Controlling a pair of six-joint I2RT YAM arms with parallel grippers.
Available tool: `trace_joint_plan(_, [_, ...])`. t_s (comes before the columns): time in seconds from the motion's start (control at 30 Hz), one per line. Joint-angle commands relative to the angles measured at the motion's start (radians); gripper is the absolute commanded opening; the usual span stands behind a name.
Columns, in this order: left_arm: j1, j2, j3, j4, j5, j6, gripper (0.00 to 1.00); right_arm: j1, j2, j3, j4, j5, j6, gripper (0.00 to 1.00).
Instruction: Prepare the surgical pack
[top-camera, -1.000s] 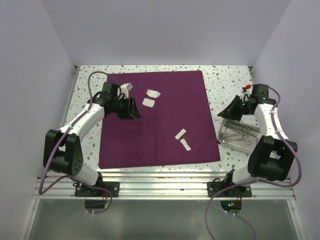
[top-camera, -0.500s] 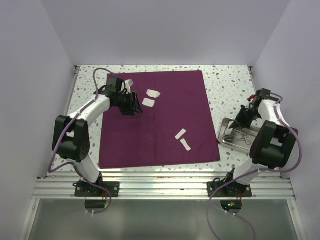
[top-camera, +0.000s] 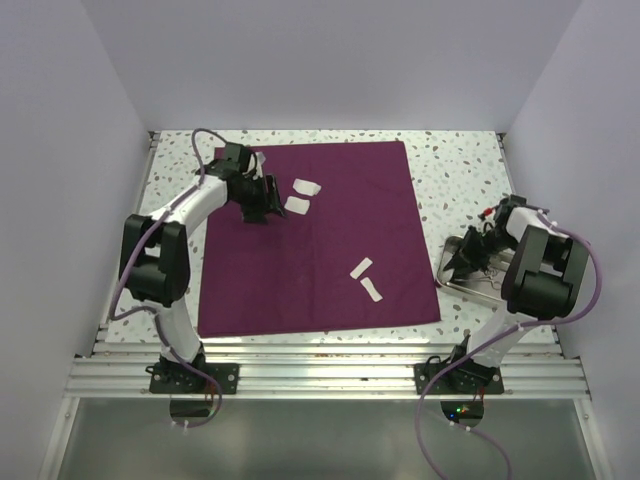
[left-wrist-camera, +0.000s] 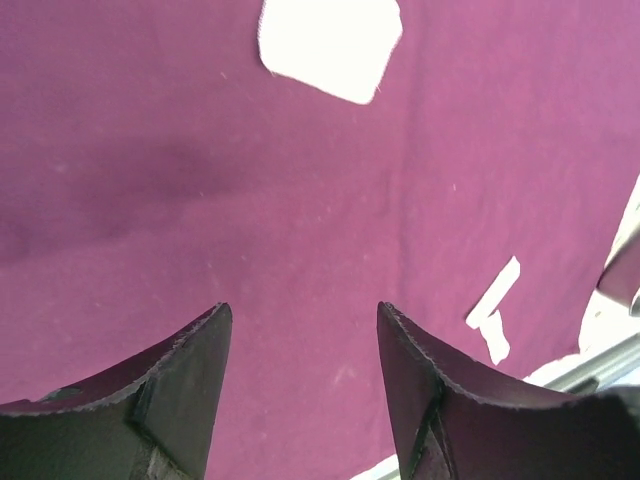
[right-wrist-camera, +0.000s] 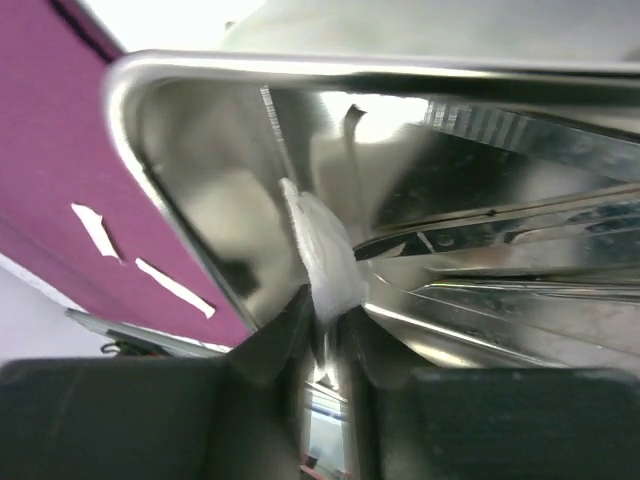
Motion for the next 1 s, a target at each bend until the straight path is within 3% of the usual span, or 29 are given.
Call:
trace_joint_plan(0.0, [-0.003, 0.04, 0.086, -0.053, -0.06, -0.03, 0.64, 0.002, 0.001, 0.045, -0.021, 0.085, -0.009, 0.33])
trace_joint_plan(0.1, [-0.011, 0.063, 0.121, -0.064, -0.111, -0.035, 0.66, 0.002, -0.024, 0.057, -0.054, 0.154, 0.008, 0.49])
trace_joint_plan(0.3, [-0.014, 0.12, 0.172, -0.056, -0.178, -0.034, 0.67, 0.048, -0.101, 0.187, -0.168, 0.269, 0.061, 0.52])
trace_joint_plan(0.43, [-0.014, 0.182, 0.247, -0.056, -0.129, -0.029, 0.67, 0.248, -0.099, 0.298, -0.202, 0.26, 0.11, 0.52])
trace_joint_plan(0.6, [-0.015, 0.235, 0.266, 0.035, -0.066, -0.044, 0.66, 0.411, -0.094, 0.378, -0.131, 0.078, 0.161, 0.54])
trace_joint_plan(0.97, [-0.018, 0.337, 0.336, 0.12, -0.049, -0.113, 0.56, 0.479, -0.09, 0.278, -0.071, 0.014, 0.126, 0.55])
